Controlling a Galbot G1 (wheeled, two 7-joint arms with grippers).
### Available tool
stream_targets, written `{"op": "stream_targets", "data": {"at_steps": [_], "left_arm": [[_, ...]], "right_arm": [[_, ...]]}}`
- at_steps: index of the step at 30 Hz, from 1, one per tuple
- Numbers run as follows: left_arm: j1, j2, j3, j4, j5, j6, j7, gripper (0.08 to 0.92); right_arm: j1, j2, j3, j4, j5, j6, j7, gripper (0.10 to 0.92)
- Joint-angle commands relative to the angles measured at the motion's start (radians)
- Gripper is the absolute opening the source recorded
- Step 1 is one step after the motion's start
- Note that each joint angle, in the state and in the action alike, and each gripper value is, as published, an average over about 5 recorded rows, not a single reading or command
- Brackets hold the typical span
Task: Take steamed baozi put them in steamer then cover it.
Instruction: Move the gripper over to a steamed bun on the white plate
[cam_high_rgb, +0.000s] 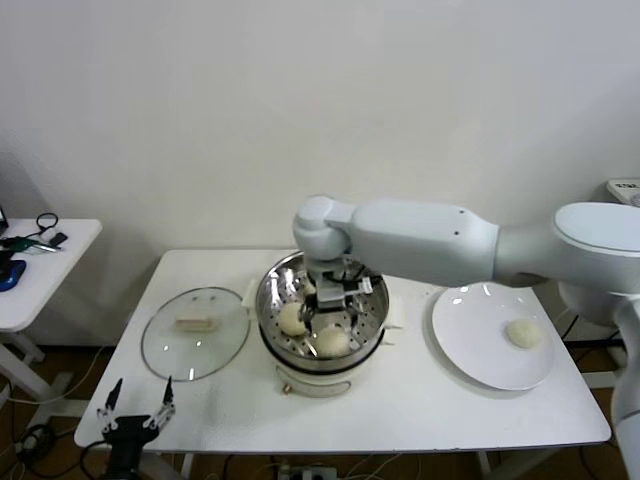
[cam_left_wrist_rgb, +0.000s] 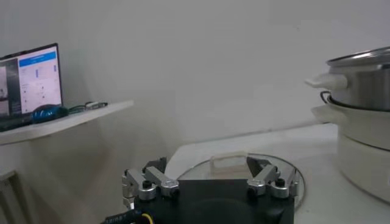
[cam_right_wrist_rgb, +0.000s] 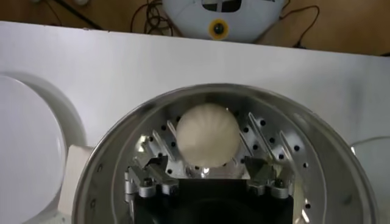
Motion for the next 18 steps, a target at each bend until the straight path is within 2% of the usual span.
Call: {"op": "stream_targets", "data": {"at_steps": [1,3,8,14,18], "left_arm": [[-0.001,0.000,0.001,-0.004,0.000,0.002,0.000,0.823],[-0.001,0.001,0.003,-0.006,0.001,0.001,0.000,0.823],[0.002,0.003,0.005,-0.014,0.003,0.001,0.000,0.823],[0.010,0.016,-0.004,-0.021,0.000,-0.002,0.000,0.823],[0.016,0.019,-0.001,-0.027,0.003,-0.001,0.001,0.823]], "right_arm": [[0.066,-0.072,0.048,-0.033,0.026,-0.026,0.009,0.823],[0.094,-0.112,0.039,-0.066,0.056,-0.062,0.041,0.823],[0.217,-0.236,-0.118,-0.137,0.195,-0.189,0.301,0.823],[0.240,-0.425,-0.192,-0.108,0.337,-0.370,0.251,0.823],[0.168,-0.556,-0.162,-0.090,0.370,-0.465,0.243,0.823]]}}
